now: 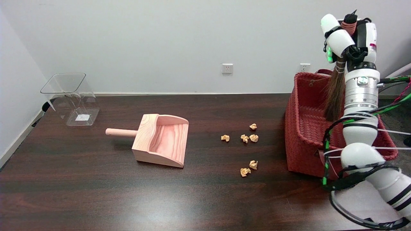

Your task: Pick up the broom.

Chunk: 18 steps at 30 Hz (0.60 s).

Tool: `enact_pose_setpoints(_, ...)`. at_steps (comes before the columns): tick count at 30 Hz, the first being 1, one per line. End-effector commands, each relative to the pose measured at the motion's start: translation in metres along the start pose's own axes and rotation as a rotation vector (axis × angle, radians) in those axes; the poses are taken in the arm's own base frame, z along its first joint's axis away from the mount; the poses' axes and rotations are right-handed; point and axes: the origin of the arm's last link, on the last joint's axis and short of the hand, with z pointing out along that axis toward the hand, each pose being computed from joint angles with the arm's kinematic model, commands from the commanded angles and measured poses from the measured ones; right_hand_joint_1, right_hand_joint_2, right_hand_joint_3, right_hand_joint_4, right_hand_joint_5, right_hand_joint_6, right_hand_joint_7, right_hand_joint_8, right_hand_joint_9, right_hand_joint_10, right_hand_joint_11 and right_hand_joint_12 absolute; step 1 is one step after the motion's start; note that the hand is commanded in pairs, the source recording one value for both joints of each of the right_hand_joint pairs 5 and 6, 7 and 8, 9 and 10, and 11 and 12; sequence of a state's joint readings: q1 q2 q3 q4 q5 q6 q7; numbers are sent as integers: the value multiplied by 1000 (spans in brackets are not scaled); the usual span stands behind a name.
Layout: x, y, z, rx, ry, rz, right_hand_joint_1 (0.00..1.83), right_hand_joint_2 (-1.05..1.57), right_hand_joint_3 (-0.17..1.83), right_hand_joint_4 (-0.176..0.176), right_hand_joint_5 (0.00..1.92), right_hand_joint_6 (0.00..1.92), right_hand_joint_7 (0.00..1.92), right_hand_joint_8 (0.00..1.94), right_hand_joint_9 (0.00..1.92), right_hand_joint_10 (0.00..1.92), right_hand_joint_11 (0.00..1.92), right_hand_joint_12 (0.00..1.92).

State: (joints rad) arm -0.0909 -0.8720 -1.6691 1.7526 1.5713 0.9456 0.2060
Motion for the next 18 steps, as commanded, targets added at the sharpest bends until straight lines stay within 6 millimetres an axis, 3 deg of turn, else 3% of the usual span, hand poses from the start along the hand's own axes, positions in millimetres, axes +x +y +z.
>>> enact_pose_setpoints(1,-38,-71,-47,234,169,120,871,1571,516,0,1920,1920,1920,1920,1920,1920,1920,1920)
enact_pose_setpoints(8,-71,-91,-66,285,108,212,857,1571,565,0,1920,1920,1920,1920,1920,1920,1920,1920)
enact_pose_setpoints(18,-94,-104,-97,280,76,271,834,1571,610,0,1920,1920,1920,1920,1920,1920,1920,1920)
